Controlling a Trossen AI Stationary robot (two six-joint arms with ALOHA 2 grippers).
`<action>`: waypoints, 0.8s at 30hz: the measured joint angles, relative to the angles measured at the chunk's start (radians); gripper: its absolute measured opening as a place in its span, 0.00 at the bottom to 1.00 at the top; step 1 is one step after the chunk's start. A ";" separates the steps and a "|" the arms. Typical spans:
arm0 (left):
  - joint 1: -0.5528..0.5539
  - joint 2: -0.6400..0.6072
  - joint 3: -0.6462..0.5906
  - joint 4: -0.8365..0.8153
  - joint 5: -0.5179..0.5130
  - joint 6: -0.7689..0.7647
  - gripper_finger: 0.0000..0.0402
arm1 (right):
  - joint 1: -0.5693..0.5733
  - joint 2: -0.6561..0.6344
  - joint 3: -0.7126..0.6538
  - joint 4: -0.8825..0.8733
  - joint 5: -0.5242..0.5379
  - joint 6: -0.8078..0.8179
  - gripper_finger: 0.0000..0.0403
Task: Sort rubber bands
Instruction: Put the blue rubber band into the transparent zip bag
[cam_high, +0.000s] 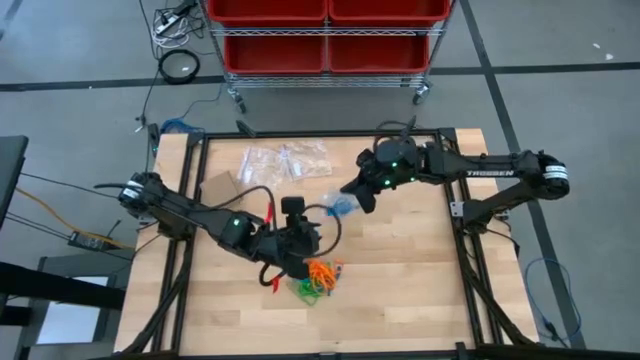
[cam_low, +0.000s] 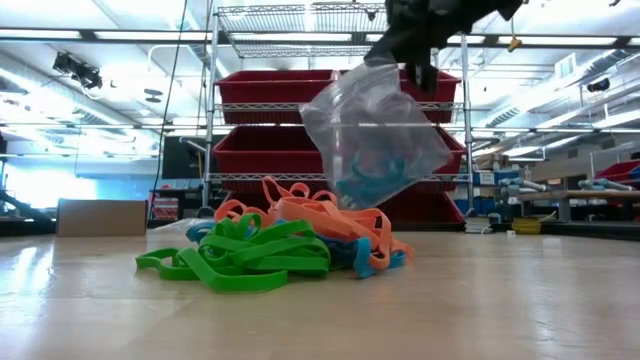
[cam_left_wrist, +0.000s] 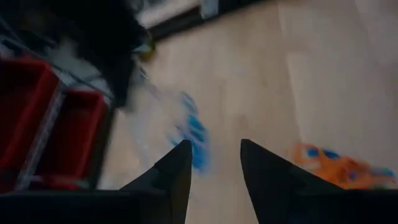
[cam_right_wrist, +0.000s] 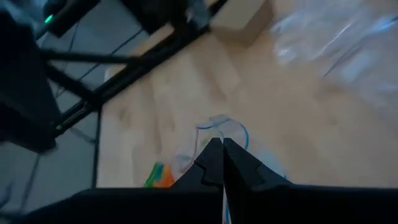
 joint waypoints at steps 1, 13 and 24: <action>-0.003 0.000 -0.024 0.007 0.012 -0.020 0.37 | -0.005 -0.018 0.000 0.000 0.022 -0.003 0.00; -0.007 0.002 -0.531 0.501 0.286 -0.201 0.37 | -0.063 -0.306 0.000 -0.007 0.136 -0.012 0.00; -0.013 0.008 -0.712 0.831 0.379 -0.272 0.37 | -0.051 -0.401 0.000 -0.106 0.132 -0.017 0.00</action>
